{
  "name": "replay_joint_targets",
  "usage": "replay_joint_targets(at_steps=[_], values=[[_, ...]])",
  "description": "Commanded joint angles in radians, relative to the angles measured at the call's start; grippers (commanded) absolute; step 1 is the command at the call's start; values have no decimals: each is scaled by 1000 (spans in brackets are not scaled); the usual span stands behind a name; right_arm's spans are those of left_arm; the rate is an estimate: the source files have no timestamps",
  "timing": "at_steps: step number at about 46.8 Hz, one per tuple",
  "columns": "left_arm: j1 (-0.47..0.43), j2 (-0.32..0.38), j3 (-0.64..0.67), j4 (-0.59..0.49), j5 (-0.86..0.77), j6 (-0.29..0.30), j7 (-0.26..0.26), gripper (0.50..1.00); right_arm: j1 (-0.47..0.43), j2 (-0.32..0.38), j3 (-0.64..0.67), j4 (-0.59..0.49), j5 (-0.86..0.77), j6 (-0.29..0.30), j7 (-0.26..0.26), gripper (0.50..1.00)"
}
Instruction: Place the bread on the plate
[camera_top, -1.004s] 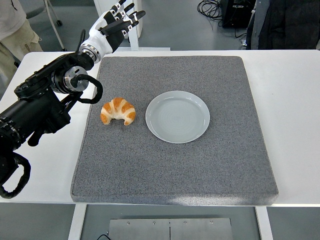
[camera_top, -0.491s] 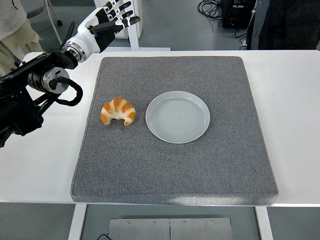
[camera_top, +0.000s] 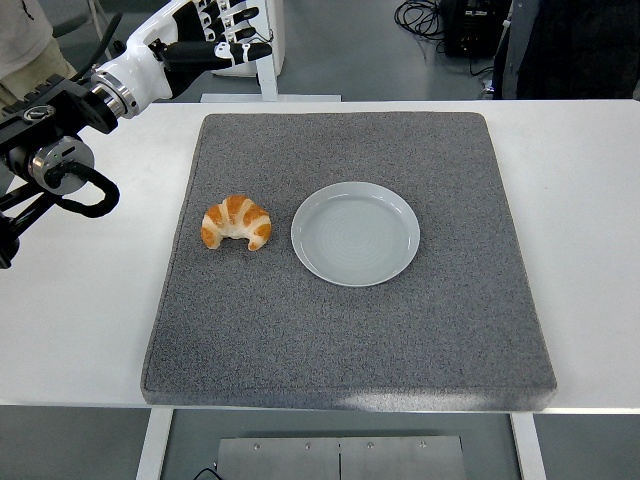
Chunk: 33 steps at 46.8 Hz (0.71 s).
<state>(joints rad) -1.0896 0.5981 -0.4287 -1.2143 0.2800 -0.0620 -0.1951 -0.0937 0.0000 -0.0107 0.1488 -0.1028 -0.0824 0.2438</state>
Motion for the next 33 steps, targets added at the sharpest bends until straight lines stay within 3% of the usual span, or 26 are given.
replay_joint_targets(at_steps=[1,8,14,19,27,33], values=[[-15,49,33,-57,16,1,8,992,0,0,0,0,0,0,0,1000],[-78,101,122,-97,40,-4,39,992,0,0,0,0,0,0,0,1000],[-116,147,165,-119,174,-5,42,992,0,0,0,0,0,0,0,1000],[-116,167,169,-154,306,-5,52,992,0,0,0,0,0,1,0,1000],[-113,221,171,-232,438,-9,125,992,0,0,0,0,0,0,0,1000],[-105,227,174,-252,524,-9,129,992,0,0,2,0,0,0,0,1000]])
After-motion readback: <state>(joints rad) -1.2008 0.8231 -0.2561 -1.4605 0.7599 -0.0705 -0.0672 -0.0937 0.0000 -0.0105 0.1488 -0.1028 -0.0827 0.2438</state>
